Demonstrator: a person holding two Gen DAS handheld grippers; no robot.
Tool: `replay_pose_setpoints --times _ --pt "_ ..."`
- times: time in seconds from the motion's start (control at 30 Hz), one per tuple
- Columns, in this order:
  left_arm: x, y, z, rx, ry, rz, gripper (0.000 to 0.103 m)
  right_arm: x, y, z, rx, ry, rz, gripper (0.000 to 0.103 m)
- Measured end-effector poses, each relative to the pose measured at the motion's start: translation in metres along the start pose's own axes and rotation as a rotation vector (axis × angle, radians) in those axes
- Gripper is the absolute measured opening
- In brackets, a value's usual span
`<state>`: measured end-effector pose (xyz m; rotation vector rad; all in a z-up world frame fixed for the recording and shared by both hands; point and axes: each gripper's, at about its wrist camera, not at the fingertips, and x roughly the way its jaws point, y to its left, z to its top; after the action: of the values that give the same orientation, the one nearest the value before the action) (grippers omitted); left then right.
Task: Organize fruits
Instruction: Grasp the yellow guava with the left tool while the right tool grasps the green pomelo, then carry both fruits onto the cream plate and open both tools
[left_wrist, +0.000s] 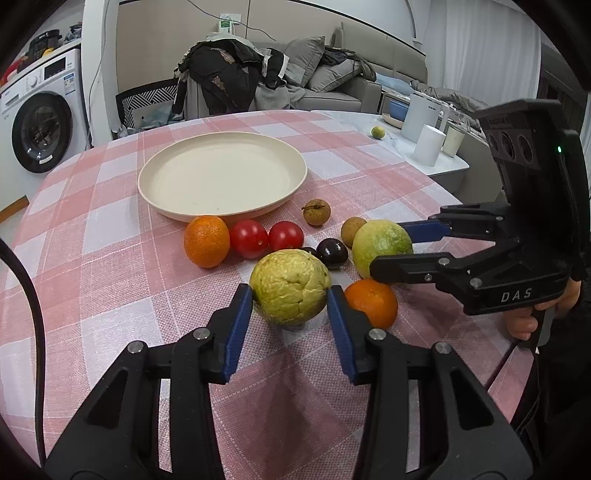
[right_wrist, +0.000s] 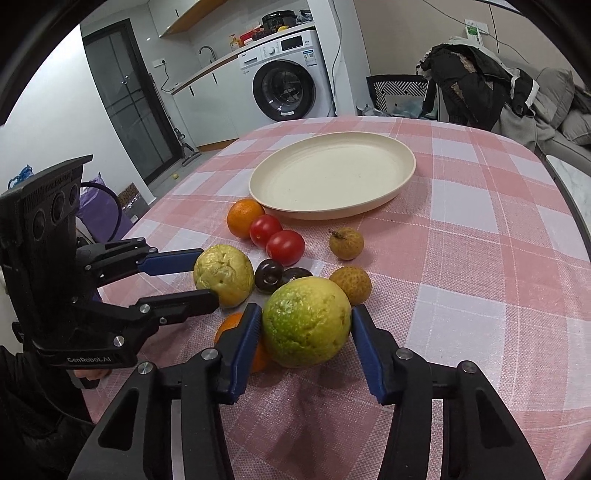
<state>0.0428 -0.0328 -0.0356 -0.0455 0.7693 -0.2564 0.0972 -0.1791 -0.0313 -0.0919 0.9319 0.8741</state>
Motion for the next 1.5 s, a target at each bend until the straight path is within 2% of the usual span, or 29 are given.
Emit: replay_pose_setpoints --times 0.1,0.2,0.33,0.47,0.7,0.97,1.23,1.5 --pt "0.004 0.003 0.003 -0.039 0.013 -0.015 0.043 0.000 0.001 0.000 -0.004 0.000 0.001 0.051" --pt "0.010 0.001 0.007 -0.034 0.017 0.003 0.048 0.000 0.001 0.000 -0.004 0.001 0.000 0.051" --pt "0.021 -0.003 0.010 -0.029 0.044 0.004 0.047 0.000 0.001 0.000 -0.005 0.001 0.002 0.051" --pt "0.021 -0.007 0.010 0.000 0.034 0.019 0.047 0.000 0.001 0.001 -0.005 0.001 0.002 0.051" --pt "0.007 0.001 0.013 -0.028 -0.021 0.031 0.046 -0.005 0.002 0.002 -0.009 -0.023 -0.005 0.051" --pt "-0.007 0.017 0.029 -0.053 -0.104 0.078 0.047 -0.018 0.004 0.011 -0.020 -0.100 -0.019 0.051" --pt "-0.004 0.032 0.053 -0.070 -0.151 0.129 0.047 -0.024 0.006 0.040 -0.026 -0.192 -0.042 0.051" --pt "0.015 0.046 0.074 -0.087 -0.157 0.158 0.047 -0.008 -0.002 0.070 0.030 -0.216 -0.058 0.051"
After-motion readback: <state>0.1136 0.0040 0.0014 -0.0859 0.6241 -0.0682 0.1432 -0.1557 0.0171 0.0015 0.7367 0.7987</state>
